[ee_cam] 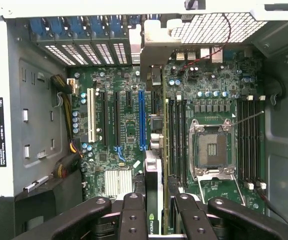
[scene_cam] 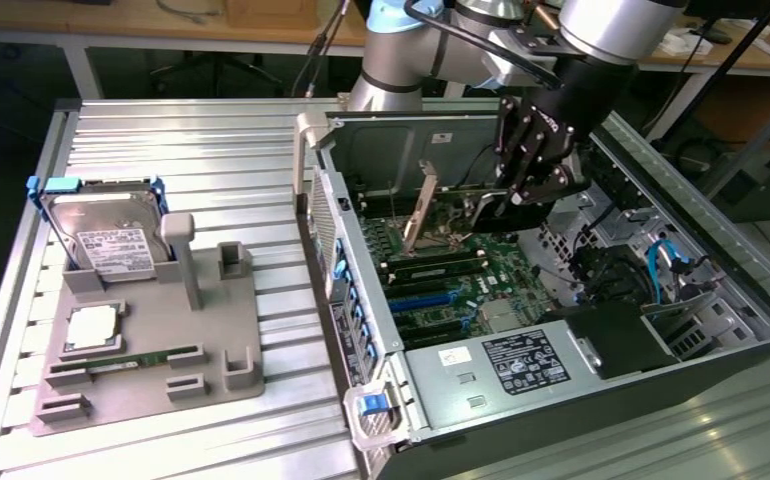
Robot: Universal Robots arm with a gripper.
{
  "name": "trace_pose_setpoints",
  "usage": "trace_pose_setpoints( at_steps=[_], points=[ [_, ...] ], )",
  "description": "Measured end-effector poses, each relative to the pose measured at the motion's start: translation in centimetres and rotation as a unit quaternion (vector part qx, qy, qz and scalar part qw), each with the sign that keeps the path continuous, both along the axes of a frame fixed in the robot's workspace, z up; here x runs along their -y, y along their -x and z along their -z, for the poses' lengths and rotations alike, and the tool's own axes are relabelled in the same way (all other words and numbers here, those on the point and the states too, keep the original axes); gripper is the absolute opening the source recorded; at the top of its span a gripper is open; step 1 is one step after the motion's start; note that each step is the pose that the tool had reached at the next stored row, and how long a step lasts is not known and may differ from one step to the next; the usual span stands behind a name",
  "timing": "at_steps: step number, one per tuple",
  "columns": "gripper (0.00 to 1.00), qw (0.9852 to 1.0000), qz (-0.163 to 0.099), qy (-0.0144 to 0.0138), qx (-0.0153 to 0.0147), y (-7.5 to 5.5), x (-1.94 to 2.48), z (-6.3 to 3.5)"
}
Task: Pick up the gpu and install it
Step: 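Insert the gpu into the slot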
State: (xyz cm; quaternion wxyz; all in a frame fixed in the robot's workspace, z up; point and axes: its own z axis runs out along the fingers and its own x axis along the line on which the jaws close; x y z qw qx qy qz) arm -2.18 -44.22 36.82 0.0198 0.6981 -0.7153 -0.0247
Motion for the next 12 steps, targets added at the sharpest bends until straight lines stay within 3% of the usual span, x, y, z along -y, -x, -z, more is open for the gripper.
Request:
trace_pose_setpoints(
  at_steps=[9,12],
  points=[
    [0.27,1.0,0.0,0.0,0.0,0.0,0.0,0.44],
    [0.27,1.0,0.0,0.0,0.0,0.0,0.0,1.12]
  ],
)
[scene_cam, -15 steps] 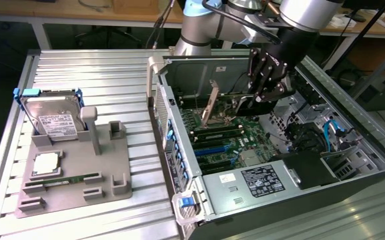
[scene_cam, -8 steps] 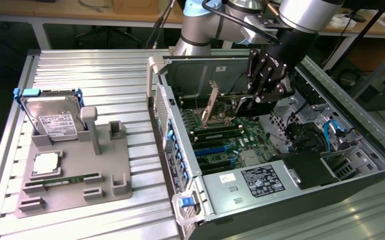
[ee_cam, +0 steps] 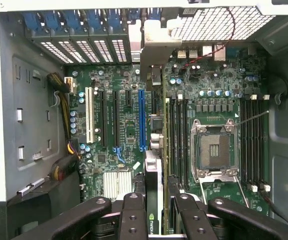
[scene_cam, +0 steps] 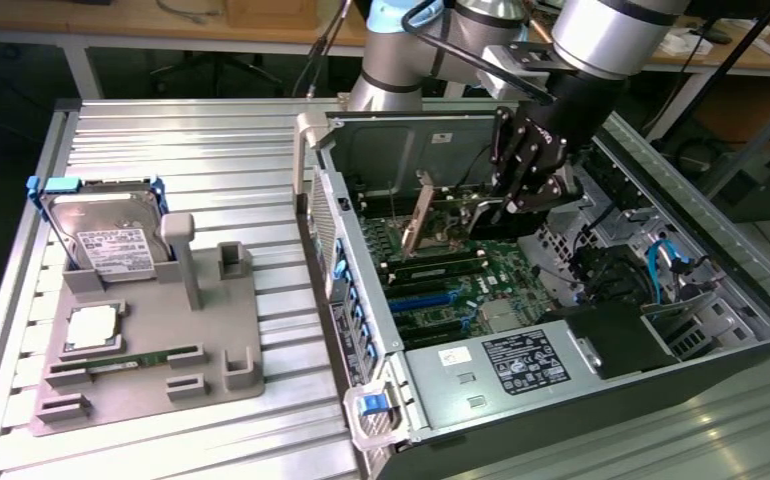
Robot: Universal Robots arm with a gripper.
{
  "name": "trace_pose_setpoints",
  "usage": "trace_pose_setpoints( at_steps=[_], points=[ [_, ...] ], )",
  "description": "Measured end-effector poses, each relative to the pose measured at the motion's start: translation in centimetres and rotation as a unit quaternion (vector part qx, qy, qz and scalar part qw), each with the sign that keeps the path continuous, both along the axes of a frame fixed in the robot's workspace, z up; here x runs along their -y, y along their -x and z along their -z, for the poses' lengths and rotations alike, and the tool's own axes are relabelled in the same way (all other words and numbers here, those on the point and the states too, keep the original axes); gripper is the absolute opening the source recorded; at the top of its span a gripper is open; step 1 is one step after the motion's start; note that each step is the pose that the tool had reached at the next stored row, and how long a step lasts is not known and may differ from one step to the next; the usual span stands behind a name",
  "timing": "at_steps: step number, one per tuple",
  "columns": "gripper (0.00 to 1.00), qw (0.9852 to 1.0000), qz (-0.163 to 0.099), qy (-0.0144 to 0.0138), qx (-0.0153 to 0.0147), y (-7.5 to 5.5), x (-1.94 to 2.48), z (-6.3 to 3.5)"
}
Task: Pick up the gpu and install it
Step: 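Insert the gpu into the slot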
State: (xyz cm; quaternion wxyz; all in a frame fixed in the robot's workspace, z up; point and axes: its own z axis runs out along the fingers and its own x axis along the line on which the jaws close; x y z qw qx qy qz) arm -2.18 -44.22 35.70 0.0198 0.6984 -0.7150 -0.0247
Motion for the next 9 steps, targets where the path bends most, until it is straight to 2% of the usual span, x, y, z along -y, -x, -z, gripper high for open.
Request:
trace_pose_setpoints(
  at_steps=[5,9],
  points=[
    [0.27,1.0,-0.001,0.0,0.0,0.0,0.0,0.91],
    [0.27,1.0,-0.001,0.0,0.0,0.0,0.0,1.14]
  ],
)
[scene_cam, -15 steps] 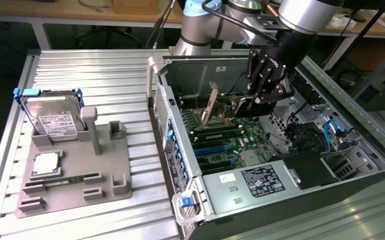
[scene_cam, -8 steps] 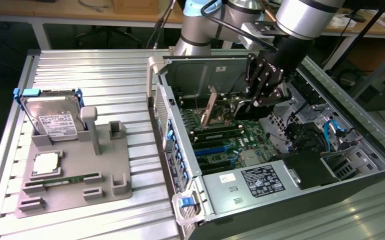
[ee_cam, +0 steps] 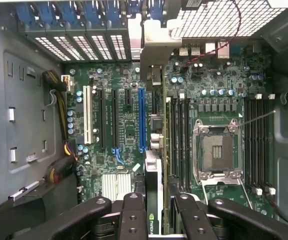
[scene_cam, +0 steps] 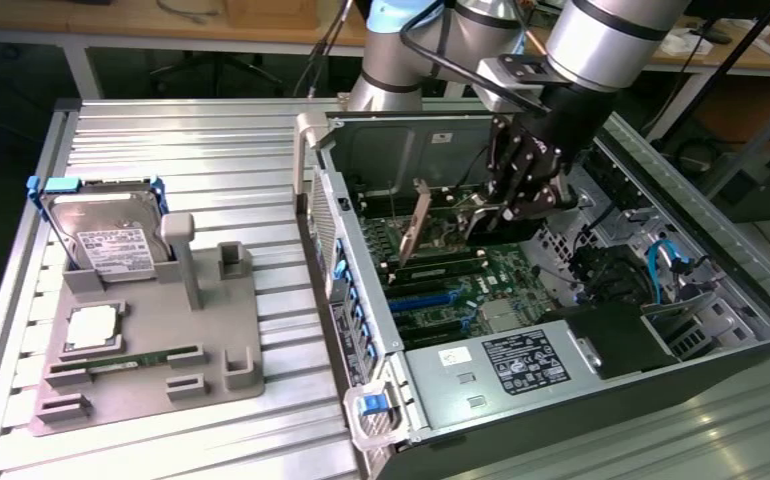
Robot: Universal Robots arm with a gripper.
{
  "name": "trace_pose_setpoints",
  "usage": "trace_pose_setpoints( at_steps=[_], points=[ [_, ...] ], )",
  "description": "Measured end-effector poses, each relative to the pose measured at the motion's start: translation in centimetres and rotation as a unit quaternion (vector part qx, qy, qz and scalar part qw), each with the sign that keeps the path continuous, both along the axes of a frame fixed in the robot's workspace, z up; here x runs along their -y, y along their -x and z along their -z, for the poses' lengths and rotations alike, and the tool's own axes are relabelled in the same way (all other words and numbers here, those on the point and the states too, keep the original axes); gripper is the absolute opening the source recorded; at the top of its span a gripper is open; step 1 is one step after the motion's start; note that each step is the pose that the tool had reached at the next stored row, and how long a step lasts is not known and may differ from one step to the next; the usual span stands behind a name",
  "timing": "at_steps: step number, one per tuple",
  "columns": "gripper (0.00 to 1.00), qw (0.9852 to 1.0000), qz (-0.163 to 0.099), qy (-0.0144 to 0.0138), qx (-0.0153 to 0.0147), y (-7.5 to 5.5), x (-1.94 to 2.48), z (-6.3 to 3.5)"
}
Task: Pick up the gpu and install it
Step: 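Insert the gpu into the slot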
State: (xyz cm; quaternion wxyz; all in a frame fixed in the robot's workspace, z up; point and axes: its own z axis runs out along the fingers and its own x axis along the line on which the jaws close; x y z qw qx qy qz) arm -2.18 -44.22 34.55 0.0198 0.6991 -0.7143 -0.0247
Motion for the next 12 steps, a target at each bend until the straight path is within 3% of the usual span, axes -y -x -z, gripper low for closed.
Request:
trace_pose_setpoints(
  at_steps=[12],
  points=[
    [0.27,1.0,0.0,0.0,0.0,0.0,0.0,0.52]
  ],
)
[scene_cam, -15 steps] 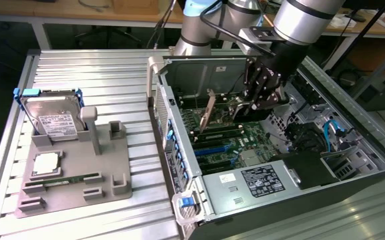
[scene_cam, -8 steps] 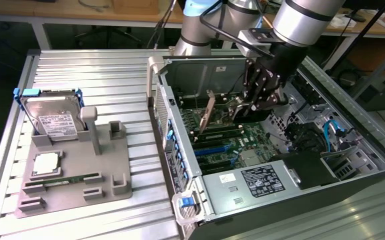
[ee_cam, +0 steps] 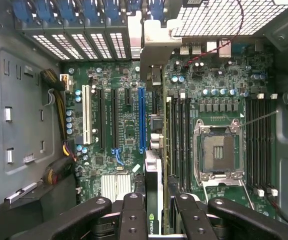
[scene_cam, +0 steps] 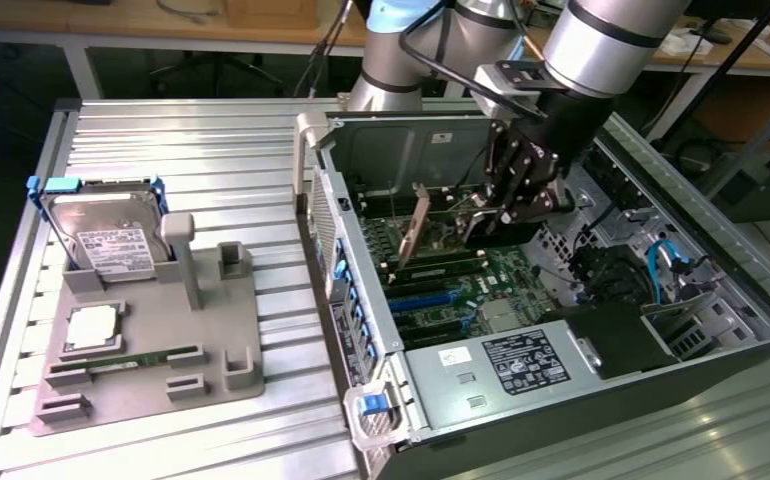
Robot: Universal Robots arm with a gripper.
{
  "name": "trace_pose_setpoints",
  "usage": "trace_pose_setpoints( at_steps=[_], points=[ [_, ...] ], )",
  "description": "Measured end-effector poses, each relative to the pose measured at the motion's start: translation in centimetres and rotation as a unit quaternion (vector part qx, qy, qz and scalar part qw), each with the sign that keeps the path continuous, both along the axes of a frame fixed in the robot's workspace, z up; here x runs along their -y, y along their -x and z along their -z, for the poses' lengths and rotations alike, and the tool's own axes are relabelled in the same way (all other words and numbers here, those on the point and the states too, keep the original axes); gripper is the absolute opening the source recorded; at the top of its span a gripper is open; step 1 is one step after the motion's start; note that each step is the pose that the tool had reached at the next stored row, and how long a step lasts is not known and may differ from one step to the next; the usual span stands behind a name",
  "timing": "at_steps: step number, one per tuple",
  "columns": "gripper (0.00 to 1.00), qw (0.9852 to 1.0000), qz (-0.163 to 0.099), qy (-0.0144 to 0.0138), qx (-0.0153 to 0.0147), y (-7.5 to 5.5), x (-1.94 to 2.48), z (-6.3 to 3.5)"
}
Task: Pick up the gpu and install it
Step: 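Insert the gpu into the slot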
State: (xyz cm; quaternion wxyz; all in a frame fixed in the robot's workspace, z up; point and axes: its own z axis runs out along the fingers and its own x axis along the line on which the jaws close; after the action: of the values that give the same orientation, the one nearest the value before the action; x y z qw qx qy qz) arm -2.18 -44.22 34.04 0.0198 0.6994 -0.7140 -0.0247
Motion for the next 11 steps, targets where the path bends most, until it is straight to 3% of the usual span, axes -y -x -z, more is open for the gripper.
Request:
trace_pose_setpoints(
  at_steps=[11],
  points=[
    [0.27,1.0,-0.001,-0.0001,0.0,0.0,0.0,0.44]
  ],
)
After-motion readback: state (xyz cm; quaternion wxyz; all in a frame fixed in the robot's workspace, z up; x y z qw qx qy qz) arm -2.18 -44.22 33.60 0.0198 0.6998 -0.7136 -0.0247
